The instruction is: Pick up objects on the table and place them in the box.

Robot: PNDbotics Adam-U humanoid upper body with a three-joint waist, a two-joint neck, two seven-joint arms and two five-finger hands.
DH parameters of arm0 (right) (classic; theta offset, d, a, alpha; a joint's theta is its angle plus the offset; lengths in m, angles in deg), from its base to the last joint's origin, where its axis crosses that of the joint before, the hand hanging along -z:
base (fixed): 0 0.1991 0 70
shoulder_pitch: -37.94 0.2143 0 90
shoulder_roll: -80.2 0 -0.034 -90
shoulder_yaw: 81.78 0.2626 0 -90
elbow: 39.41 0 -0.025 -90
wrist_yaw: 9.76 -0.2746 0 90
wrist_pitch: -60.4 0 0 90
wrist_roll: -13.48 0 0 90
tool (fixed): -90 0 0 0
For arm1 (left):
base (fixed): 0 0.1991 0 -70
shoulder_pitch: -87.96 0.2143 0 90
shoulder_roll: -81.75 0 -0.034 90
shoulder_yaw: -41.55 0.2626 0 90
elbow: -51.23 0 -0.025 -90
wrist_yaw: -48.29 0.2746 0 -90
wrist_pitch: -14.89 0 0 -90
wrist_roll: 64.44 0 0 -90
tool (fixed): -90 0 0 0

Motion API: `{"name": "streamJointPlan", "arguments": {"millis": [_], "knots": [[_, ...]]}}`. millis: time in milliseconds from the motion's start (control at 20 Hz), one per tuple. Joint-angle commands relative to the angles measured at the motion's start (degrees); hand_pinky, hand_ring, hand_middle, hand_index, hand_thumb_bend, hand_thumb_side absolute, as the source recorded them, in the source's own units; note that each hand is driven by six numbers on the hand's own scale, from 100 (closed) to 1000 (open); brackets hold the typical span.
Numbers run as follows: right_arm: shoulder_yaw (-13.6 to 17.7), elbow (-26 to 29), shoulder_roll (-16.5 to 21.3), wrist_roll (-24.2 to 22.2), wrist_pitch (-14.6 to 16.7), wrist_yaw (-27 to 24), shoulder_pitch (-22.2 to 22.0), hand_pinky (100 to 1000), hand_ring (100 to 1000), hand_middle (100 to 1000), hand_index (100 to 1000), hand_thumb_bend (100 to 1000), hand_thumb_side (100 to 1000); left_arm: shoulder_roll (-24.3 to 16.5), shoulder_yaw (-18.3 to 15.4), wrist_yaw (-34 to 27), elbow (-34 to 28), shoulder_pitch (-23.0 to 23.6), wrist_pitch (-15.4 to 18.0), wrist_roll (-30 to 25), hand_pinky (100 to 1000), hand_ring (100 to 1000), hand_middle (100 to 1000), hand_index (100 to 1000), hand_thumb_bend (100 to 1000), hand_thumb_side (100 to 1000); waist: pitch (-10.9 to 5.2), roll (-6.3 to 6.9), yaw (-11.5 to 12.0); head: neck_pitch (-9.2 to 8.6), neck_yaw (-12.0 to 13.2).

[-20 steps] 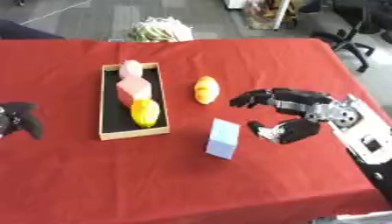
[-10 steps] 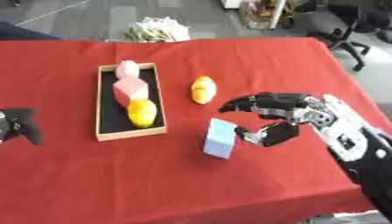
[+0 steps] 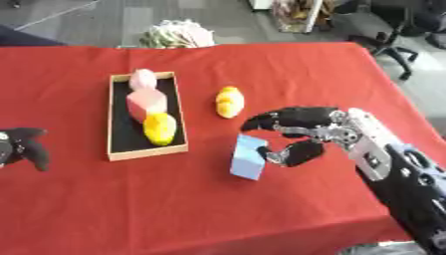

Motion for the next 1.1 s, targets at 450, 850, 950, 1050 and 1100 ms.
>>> {"name": "streamJointPlan", "arguments": {"millis": [450, 850, 950, 1050, 1100], "knots": [[0.11, -3.34, -1.69, -10.59, 12.69, 5.09, 2.36, 872, 965, 959, 1000, 100, 877, 0.08, 0.01, 0.10, -1.01, -0.50, 0.05, -0.76, 691, 539, 564, 854, 100, 891, -1.03, -0.01, 0.41, -0.20, -0.62], [-0.80, -1.15, -1.77, -11.92, 13.96, 5.39, 1.27, 860, 951, 954, 1000, 100, 867, 0.16, 0.02, 0.01, -1.07, -0.47, -0.02, -0.95, 691, 538, 564, 854, 100, 889, -1.15, -0.15, 0.50, -0.20, -0.60], [-0.58, -0.22, -1.52, -12.03, 13.84, 4.65, 1.01, 859, 950, 953, 1000, 100, 870, 0.15, -0.02, 0.00, -1.10, -0.49, -0.01, -0.94, 691, 538, 564, 854, 100, 887, -1.16, -0.14, 0.41, -0.20, -0.61], [-0.56, 0.88, -1.12, -12.26, 13.72, 3.68, 0.79, 857, 949, 952, 1000, 100, 875, 0.14, -0.03, -0.04, -1.14, -0.50, 0.01, -0.93, 691, 538, 564, 854, 100, 887, -1.18, -0.17, 0.34, -0.20, -0.72], [-0.61, 1.41, -0.94, -12.44, 13.64, 3.17, 0.67, 856, 949, 952, 1000, 100, 876, 0.16, -0.02, -0.05, -1.14, -0.49, 0.00, -0.94, 691, 538, 564, 854, 100, 887, -1.20, -0.18, 0.30, -0.20, -0.77]]}}
